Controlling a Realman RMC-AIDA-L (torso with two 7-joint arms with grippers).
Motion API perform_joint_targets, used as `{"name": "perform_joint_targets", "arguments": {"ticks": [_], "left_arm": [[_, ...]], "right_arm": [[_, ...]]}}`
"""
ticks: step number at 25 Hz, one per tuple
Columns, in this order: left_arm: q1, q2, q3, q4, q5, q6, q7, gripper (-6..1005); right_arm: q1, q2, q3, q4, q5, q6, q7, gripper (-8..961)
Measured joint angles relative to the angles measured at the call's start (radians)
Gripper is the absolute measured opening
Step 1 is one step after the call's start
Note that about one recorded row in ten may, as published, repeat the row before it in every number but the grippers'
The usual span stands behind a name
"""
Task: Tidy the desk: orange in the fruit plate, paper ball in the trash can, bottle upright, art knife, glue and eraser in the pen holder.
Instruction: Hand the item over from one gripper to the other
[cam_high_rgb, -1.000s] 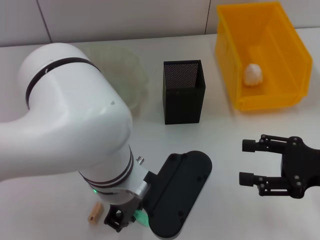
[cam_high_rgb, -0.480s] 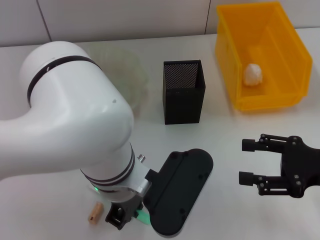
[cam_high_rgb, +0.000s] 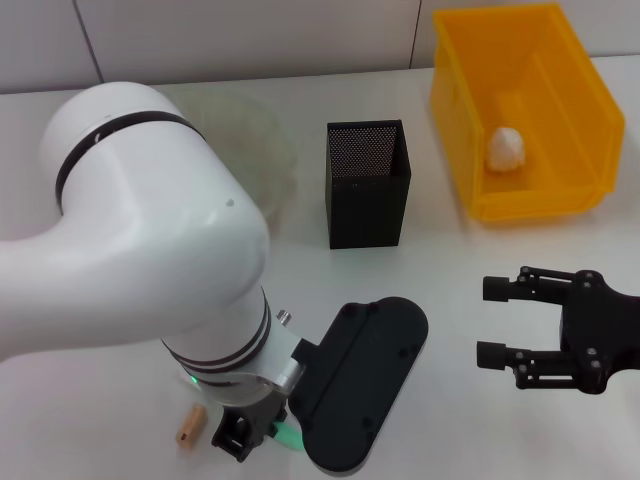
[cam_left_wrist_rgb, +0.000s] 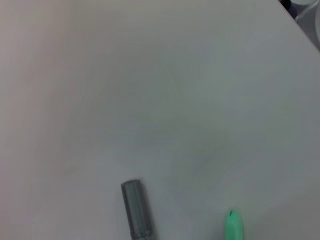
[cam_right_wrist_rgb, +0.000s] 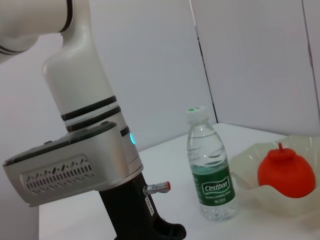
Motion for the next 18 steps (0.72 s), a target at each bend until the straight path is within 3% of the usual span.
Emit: {"name": "perform_joint_targets", "arguments": {"ticks": [18], "left_arm": [[0.007,0.000,0.003,0.029,0.006,0.019,-0.023,90]], "right_arm": [[0.006,0.000,0.000,0.000,0.000,0.000,0.000,774]]}}
